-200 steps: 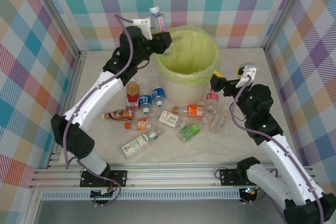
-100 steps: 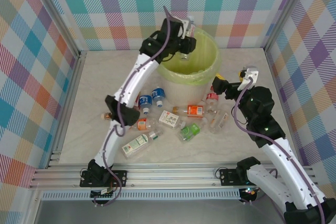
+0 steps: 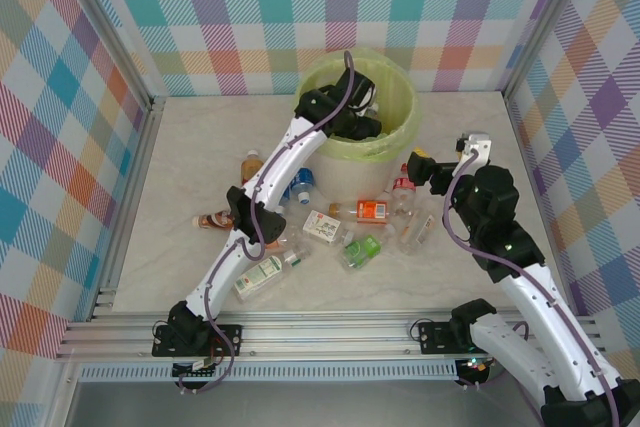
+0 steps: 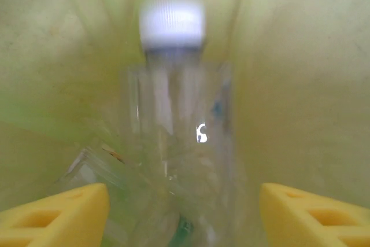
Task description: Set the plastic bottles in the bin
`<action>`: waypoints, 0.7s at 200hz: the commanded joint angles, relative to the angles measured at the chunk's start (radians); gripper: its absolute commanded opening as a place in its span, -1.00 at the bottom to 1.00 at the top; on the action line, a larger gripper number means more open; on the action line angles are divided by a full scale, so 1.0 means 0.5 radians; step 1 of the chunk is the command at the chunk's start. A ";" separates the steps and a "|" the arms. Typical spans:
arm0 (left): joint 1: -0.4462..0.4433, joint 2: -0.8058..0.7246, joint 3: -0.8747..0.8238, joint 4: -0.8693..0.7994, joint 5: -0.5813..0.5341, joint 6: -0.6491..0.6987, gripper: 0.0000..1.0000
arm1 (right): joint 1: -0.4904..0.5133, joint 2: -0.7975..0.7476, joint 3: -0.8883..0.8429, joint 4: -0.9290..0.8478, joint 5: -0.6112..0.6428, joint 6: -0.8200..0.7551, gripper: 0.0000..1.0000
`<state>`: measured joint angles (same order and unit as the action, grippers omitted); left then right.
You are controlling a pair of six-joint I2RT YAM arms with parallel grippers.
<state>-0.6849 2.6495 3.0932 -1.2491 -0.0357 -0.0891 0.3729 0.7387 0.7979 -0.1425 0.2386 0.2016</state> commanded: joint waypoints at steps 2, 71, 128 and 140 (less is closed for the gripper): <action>0.011 -0.027 0.175 -0.041 0.025 0.006 0.57 | 0.000 0.013 0.044 -0.014 0.056 0.026 1.00; 0.022 -0.292 0.073 0.068 0.428 0.074 1.00 | 0.000 0.026 0.060 -0.039 0.100 0.074 0.99; 0.118 -1.076 -0.832 0.506 0.517 0.067 1.00 | -0.021 0.029 0.061 -0.337 0.128 0.347 0.99; 0.118 -1.293 -1.191 0.726 0.519 0.071 1.00 | -0.031 0.027 0.026 -0.403 0.175 0.441 0.99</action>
<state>-0.6350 2.2120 2.7285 -1.0836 0.1947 -0.0761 0.3691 0.7574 0.8005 -0.2527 0.2806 0.3088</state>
